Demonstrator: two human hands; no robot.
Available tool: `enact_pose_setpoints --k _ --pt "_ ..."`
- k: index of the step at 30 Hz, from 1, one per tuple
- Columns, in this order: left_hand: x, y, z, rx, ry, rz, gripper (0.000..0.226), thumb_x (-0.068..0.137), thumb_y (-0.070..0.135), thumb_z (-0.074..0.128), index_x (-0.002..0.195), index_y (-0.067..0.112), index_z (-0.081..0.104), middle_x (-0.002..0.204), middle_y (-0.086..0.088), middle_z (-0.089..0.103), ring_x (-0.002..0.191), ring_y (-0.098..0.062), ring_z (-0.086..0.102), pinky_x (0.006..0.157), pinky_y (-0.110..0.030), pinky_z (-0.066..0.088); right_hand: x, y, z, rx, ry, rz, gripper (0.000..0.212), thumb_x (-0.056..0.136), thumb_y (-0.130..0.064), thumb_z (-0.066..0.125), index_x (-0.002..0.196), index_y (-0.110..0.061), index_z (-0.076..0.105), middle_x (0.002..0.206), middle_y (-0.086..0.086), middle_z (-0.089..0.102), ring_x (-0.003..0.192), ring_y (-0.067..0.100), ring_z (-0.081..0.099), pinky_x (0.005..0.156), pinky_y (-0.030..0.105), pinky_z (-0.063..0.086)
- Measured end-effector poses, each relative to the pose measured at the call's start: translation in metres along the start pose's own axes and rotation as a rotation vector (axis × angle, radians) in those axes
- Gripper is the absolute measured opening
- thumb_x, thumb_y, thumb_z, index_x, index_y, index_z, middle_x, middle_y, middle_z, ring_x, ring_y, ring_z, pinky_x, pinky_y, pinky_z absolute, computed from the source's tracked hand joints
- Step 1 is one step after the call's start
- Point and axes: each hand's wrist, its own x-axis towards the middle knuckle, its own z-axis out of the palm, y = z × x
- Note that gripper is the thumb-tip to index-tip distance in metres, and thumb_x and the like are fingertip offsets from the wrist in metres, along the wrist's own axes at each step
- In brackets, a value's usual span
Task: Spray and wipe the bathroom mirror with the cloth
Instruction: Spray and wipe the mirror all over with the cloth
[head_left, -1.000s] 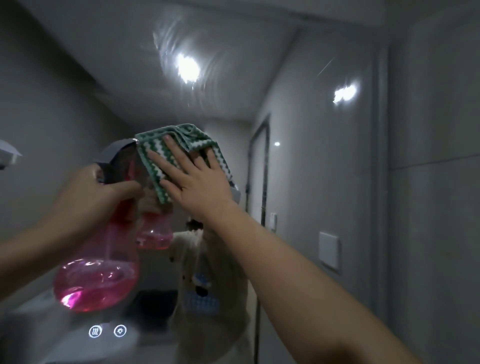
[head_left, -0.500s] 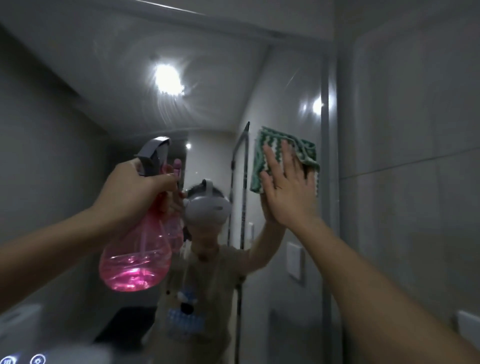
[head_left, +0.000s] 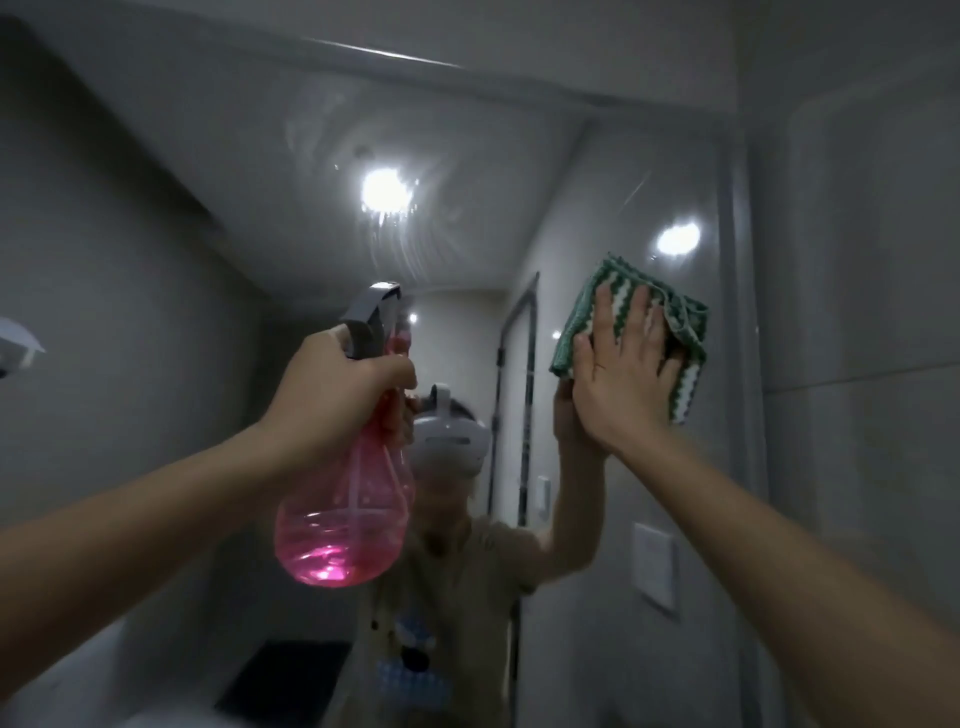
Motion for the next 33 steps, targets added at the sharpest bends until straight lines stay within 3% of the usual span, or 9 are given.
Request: enact_pose_setpoints --k 2,5,10,18,22,25,29,33 --pt "0.001 0.004 -0.016 0.003 -0.005 0.041 0.013 0.079 -0.013 0.055 0.086 -0.003 0.054 0.054 -0.020 0.049 0.032 -0.018 0.045 0.034 -0.024 0.040 0.008 -0.034 0.002 0.004 0.010 -0.048 0.057 0.103 -0.042 0.015 0.151 -0.032 -0.014 0.158 0.003 -0.022 0.145 0.023 -0.017 0.114 0.053 -0.008" --pt "0.002 0.010 -0.041 -0.047 0.016 0.050 0.015 0.081 -0.016 0.050 0.085 -0.002 0.055 0.051 -0.014 0.042 0.028 -0.012 0.041 0.032 -0.020 0.037 0.009 -0.094 0.008 0.030 -0.007 -0.169 0.057 0.103 -0.041 0.014 0.151 -0.031 -0.015 0.158 0.004 -0.022 0.146 0.023 -0.016 0.113 0.053 -0.009" --pt "0.004 0.013 -0.086 -0.017 0.098 0.076 0.014 0.081 -0.015 0.050 0.078 -0.001 0.054 0.035 -0.002 0.046 0.028 -0.011 0.037 0.033 -0.018 0.034 -0.002 -0.179 0.029 0.061 -0.051 -0.340 0.056 0.103 -0.039 0.014 0.150 -0.031 -0.016 0.157 0.004 -0.023 0.146 0.024 -0.012 0.114 0.052 -0.007" --pt "0.010 0.006 -0.133 0.108 0.159 0.086 0.013 0.079 -0.009 0.057 0.088 -0.001 0.058 0.038 0.002 0.047 0.035 -0.015 0.042 0.038 -0.022 0.038 -0.014 -0.243 0.040 0.021 -0.134 -0.491 0.056 0.104 -0.039 0.015 0.151 -0.029 -0.014 0.156 0.003 -0.027 0.147 0.026 -0.008 0.113 0.051 -0.012" --pt "0.014 0.006 -0.118 0.105 0.143 0.079 0.017 0.067 -0.001 0.066 0.080 -0.004 0.056 0.036 0.000 0.044 0.033 -0.017 0.041 0.048 -0.028 0.039 0.001 -0.238 0.033 -0.053 -0.133 -0.637 0.055 0.104 -0.042 0.017 0.151 -0.035 -0.010 0.157 0.000 -0.023 0.146 0.028 0.005 0.114 0.049 -0.010" --pt "0.016 0.007 -0.103 0.120 0.126 0.066 0.034 0.063 0.003 0.068 0.091 -0.013 0.057 0.036 -0.003 0.044 0.033 -0.019 0.041 0.047 -0.030 0.038 0.021 -0.216 0.024 -0.094 -0.102 -0.690 0.053 0.103 -0.044 0.017 0.151 -0.039 -0.005 0.159 -0.005 -0.019 0.147 0.023 0.003 0.115 0.047 -0.009" --pt "0.024 0.007 -0.070 0.108 0.111 0.080 0.025 0.079 -0.011 0.055 0.103 -0.017 0.054 0.035 -0.002 0.044 0.030 -0.015 0.041 0.039 -0.025 0.038 0.051 -0.163 0.006 -0.028 -0.060 -0.554 0.053 0.103 -0.046 0.017 0.150 -0.041 -0.005 0.159 -0.006 -0.018 0.148 0.024 0.000 0.115 0.048 -0.008" --pt "0.026 0.007 -0.012 0.007 0.039 0.043 0.012 0.082 -0.015 0.047 0.079 -0.005 0.053 0.033 -0.006 0.047 0.025 -0.010 0.044 0.030 -0.015 0.035 0.065 -0.095 -0.007 -0.032 -0.010 -0.447 0.052 0.102 -0.048 0.014 0.150 -0.042 -0.008 0.159 -0.005 -0.017 0.148 0.022 -0.002 0.115 0.047 -0.008"
